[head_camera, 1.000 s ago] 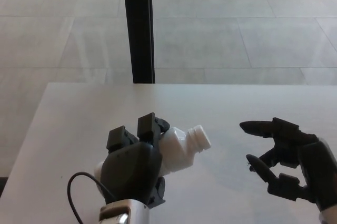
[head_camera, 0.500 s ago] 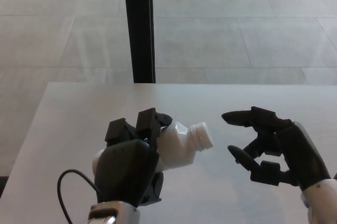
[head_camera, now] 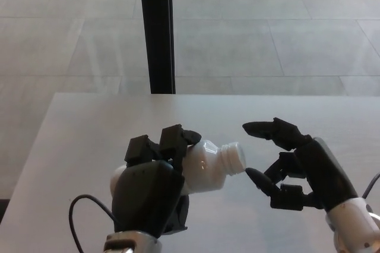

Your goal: The robot uses its left hand to to lift the bottle kept on the middle of the desk and tilts it towards its right hand. It then uses its right hand to rotate its cap to open it and places the bottle and cap back on the desk

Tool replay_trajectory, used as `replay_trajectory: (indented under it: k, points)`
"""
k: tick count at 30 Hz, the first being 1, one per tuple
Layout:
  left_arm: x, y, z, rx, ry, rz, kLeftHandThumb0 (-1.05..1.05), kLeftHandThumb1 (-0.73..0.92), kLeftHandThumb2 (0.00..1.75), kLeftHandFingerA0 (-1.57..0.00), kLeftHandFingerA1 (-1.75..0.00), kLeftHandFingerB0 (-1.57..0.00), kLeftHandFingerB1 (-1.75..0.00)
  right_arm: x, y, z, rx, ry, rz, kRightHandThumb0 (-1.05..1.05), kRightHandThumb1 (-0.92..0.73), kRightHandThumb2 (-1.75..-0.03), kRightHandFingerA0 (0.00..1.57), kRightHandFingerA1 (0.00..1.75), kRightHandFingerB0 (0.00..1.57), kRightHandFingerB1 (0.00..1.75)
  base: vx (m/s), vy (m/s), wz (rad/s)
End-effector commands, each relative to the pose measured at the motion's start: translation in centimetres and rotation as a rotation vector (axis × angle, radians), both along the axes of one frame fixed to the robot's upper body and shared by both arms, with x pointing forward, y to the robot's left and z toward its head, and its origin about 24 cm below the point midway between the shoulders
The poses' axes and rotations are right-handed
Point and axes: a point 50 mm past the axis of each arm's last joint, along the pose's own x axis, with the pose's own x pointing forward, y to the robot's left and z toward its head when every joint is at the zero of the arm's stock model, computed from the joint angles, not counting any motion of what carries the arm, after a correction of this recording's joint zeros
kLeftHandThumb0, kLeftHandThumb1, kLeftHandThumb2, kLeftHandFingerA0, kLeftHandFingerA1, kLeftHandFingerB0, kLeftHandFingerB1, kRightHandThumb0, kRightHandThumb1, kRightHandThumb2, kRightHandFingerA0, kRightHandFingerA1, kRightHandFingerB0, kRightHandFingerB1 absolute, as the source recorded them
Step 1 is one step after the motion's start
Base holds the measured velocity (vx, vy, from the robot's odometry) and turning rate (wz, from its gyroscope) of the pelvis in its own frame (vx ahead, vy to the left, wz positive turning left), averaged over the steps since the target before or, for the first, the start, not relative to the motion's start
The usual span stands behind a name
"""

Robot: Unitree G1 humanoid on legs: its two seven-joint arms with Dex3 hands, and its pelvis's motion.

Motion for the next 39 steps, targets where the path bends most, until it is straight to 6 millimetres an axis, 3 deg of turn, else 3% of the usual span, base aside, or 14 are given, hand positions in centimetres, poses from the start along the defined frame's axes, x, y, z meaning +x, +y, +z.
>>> replay_trajectory:
  k: [1, 9, 10, 12, 13, 22, 27, 39]
  points:
    - [0.01, -0.05, 0.13, -0.015, -0.006, -0.007, 0.14, 0.62, 1.15, -0.89, -1.75, -0.78, -1.47, -0.32, 0.07, -0.2, -0.022, 0.039, 0.015, -0.71, -0.58, -0.58, 0.82, 1.08, 0.34, 0.4, 0.0, 0.0, 0.0]
    - [0.21, -0.18, 0.1, -0.002, -0.018, -0.004, 0.15, 0.61, 1.18, -0.91, -1.75, -0.8, -1.45, -0.75, 0.15, 0.16, -0.032, 0.03, 0.038, -0.66, -0.53, -0.57, 0.86, 1.08, 0.35, 0.39, 0.0, 0.0, 0.0]
    - [0.19, -0.24, 0.1, -0.008, -0.012, -0.003, 0.14, 0.61, 1.19, -0.91, -1.75, -0.79, -1.46, -0.8, 0.11, 0.11, -0.025, 0.025, 0.038, -0.71, -0.44, -0.81, 0.9, 1.05, 0.34, 0.49, 0.0, 0.0, 0.0]
    - [0.19, -0.24, 0.08, -0.002, -0.019, -0.007, 0.16, 0.61, 1.19, -0.9, -1.75, -0.79, -1.45, -0.85, 0.09, 0.07, -0.023, 0.018, 0.039, -0.69, -0.44, -0.82, 0.9, 1.04, 0.35, 0.49, 0.0, 0.0, 0.0]
    - [0.2, -0.22, -0.02, 0.0, -0.027, -0.008, 0.16, 0.61, 1.19, -0.9, -1.75, -0.79, -1.46, -0.87, 0.12, 0.06, -0.025, 0.017, 0.032, -0.63, -0.54, -0.57, 0.89, 1.07, 0.43, 0.39, 0.0, 0.0, 0.0]
    - [0.04, -0.09, -0.22, 0.001, -0.029, -0.007, 0.18, 0.58, 1.23, -0.92, -1.75, -0.8, -1.47, -0.86, 0.17, 0.47, 0.031, -0.053, -0.003, -0.53, -0.61, -0.59, 0.96, 1.08, 0.54, 0.41, 0.0, 0.0, 0.0]
    - [0.04, -0.18, -0.05, 0.01, -0.034, -0.007, 0.17, 0.61, 1.17, -0.91, -1.75, -0.8, -1.47, -0.73, -0.1, 0.23, 0.053, -0.047, -0.009, -0.43, -0.64, -0.59, 1.03, 1.26, 0.59, 0.45, 0.0, 0.0, 0.0]
    - [0.21, -0.4, -0.24, 0.015, -0.054, -0.016, 0.17, 0.58, 1.23, -0.93, -1.75, -0.83, -1.47, -0.51, 0.09, 0.57, 0.083, -0.066, 0.014, -0.38, -0.68, -0.6, 1.1, 1.32, 0.66, 0.48, 0.0, 0.0, 0.0]
